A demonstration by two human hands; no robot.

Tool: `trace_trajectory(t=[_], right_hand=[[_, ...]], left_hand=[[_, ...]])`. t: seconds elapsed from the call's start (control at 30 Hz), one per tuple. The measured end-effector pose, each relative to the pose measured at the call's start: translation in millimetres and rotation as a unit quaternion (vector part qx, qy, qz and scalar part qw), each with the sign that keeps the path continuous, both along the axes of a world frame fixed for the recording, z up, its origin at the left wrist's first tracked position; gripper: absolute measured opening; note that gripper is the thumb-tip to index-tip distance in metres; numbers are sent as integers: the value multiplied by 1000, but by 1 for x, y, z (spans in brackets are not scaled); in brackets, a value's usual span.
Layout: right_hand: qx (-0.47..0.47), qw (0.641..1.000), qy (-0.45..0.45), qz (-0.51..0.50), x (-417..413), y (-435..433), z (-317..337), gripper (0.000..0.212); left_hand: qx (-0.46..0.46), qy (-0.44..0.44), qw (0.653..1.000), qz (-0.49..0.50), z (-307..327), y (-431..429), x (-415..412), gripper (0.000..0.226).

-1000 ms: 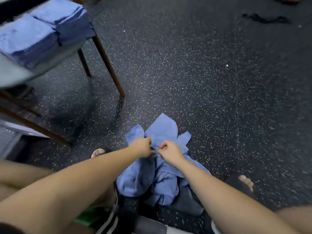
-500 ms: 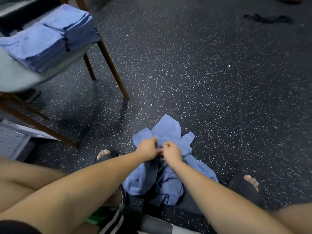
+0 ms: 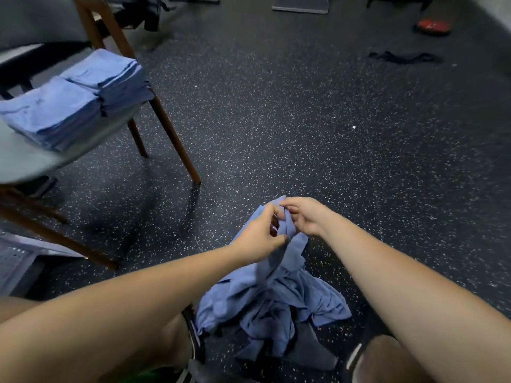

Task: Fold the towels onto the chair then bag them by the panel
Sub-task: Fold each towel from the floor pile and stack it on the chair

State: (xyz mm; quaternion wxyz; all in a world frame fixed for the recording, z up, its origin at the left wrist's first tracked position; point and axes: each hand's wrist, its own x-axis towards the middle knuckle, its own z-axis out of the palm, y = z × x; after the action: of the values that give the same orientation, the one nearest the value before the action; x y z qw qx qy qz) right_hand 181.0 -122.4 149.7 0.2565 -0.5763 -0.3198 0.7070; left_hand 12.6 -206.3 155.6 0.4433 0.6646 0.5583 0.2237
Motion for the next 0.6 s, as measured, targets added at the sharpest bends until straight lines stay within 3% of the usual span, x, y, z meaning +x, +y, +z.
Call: trace_trajectory(t=[0.07, 0.17, 0.33, 0.43, 0.6], right_hand=[[35, 999, -7, 32, 4, 11, 27, 5], [107, 989, -23, 100, 10, 22, 70, 28], [208, 965, -60, 150, 16, 18, 145, 34], [278, 939, -93, 182, 20, 9, 181, 38], [378, 874, -132, 276, 36, -23, 232, 37]], left_hand=[[13, 13, 1000, -13, 14, 4, -3, 42], [10, 12, 999, -30, 42, 14, -13, 42], [26, 77, 996, -27, 102, 39, -31, 25], [5, 18, 1000, 16, 140, 45, -39, 16], [-40, -79, 994, 68, 191, 51, -46, 28]])
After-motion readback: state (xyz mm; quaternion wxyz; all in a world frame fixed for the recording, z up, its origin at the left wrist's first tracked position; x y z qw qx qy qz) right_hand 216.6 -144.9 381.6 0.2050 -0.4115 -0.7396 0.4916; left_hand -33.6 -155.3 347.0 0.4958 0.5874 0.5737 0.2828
